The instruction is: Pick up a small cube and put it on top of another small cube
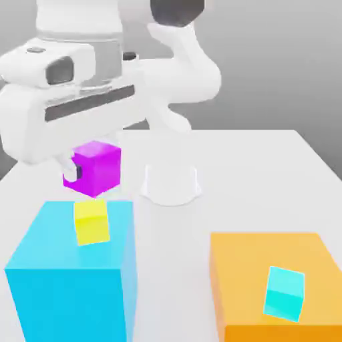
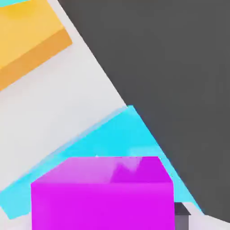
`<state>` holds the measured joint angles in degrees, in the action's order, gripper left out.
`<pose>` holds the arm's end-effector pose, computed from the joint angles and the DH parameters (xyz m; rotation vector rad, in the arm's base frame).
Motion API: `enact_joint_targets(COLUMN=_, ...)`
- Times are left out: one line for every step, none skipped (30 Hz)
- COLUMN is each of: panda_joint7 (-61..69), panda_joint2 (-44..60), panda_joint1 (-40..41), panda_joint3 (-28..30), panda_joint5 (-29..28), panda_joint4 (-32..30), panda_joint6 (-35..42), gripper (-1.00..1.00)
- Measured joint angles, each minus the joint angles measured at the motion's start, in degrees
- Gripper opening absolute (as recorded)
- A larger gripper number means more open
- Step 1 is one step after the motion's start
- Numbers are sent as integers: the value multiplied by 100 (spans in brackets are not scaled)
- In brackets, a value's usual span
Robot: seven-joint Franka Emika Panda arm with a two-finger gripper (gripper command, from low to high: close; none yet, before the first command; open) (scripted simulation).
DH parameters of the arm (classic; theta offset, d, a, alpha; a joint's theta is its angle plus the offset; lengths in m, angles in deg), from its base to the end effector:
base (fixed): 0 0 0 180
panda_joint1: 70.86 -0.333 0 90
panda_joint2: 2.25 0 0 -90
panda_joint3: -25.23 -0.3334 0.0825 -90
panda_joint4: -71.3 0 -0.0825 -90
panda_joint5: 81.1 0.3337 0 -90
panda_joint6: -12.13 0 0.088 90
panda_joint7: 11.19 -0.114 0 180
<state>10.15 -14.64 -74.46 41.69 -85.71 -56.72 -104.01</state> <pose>0.4226 -0.1086 0.4890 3.1162 0.2965 -0.0031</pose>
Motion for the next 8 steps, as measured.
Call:
enact_joint_targets(panda_joint7=63, panda_joint2=21, panda_joint1=-3, panda_joint3=22, panda_joint5=42, panda_joint4=-135, panda_joint6=-146, gripper=-100)
enact_joint_targets(panda_joint7=104, panda_joint2=82, panda_joint1=-4, panda_joint3=41, panda_joint5=74, panda_joint4=-276, panda_joint6=-341, gripper=-100)
enact_joint_targets(panda_joint7=134, panda_joint2=162, panda_joint1=-2, panda_joint3=57, panda_joint5=100, panda_joint4=-420, panda_joint6=-560, gripper=-100)
enact_joint_targets(panda_joint7=159, panda_joint2=252, panda_joint1=-2, panda_joint3=76, panda_joint5=122, panda_joint4=-566, panda_joint6=-794, gripper=-100)
enact_joint_targets(panda_joint7=171, panda_joint2=298, panda_joint1=0, panda_joint3=84, panda_joint5=134, panda_joint4=-640, panda_joint6=-912, gripper=100)
enact_joint_targets(panda_joint7=171, panda_joint2=298, panda_joint1=0, panda_joint3=84, panda_joint5=134, panda_joint4=-640, panda_joint6=-912, gripper=100)
enact_joint_targets(panda_joint7=171, panda_joint2=298, panda_joint1=0, panda_joint3=84, panda_joint5=134, panda_joint4=-640, panda_joint6=-912, gripper=100)
enact_joint_targets(panda_joint7=171, panda_joint2=298, panda_joint1=0, panda_joint3=84, panda_joint5=134, panda_joint4=-640, panda_joint6=-912, gripper=100)
